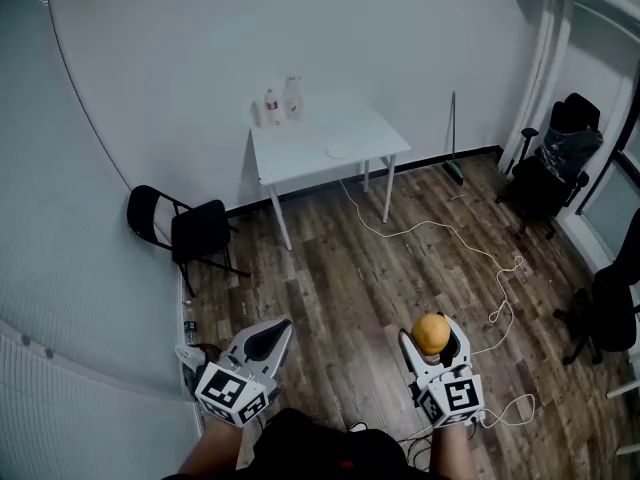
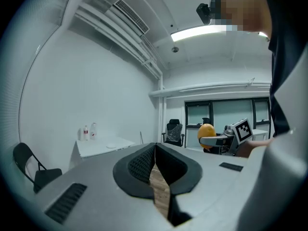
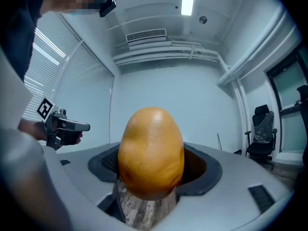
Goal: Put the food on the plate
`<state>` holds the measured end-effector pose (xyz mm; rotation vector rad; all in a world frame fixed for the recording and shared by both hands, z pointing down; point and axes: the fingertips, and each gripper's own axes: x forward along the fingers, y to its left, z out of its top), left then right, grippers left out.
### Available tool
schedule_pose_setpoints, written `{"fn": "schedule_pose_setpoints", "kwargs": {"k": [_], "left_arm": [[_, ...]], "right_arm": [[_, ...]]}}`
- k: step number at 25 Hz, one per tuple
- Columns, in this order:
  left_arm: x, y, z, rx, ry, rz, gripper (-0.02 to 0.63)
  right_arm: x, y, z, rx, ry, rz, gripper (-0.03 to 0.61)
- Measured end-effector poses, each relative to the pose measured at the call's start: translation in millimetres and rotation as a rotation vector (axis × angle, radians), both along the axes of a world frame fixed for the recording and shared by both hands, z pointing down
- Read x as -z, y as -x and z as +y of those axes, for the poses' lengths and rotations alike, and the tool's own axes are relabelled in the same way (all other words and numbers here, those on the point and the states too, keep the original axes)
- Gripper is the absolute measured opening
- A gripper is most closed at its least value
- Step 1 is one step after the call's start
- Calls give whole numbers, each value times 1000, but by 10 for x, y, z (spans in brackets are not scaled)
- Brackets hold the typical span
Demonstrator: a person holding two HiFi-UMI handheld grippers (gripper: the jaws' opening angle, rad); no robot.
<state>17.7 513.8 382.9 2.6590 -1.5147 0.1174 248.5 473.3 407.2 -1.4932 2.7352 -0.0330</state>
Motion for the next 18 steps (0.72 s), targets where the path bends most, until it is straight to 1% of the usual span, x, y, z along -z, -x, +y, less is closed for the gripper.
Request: {"fn": "schedule_pose_setpoints", "kwargs": {"k": [3,7,11,15,17,18], "left_arm": [[-91,-269,-137,-20,21,-8,25],[-150,-484,-416,-48,38,-4,25],[-169,-633,-821,-76,30,15,25],[-206,-724,-1332,-123,29,31,25],[-206,-717,-1619,-144,27,35,25],[-200,-698,-1767,-151,27,36,25]], "right_arm": [[-111,-189,-99,16,38,-14,340],[-184,-427,-346,-14,59,-25,339],[-165,-606,-668,-58,45,-20,339],[-145,-713,-1077,-107,37,-5,339],[-84,-706,-1329,-130,37,-25,339],[-35,-685,-1458,-142,42,-52,340]]}}
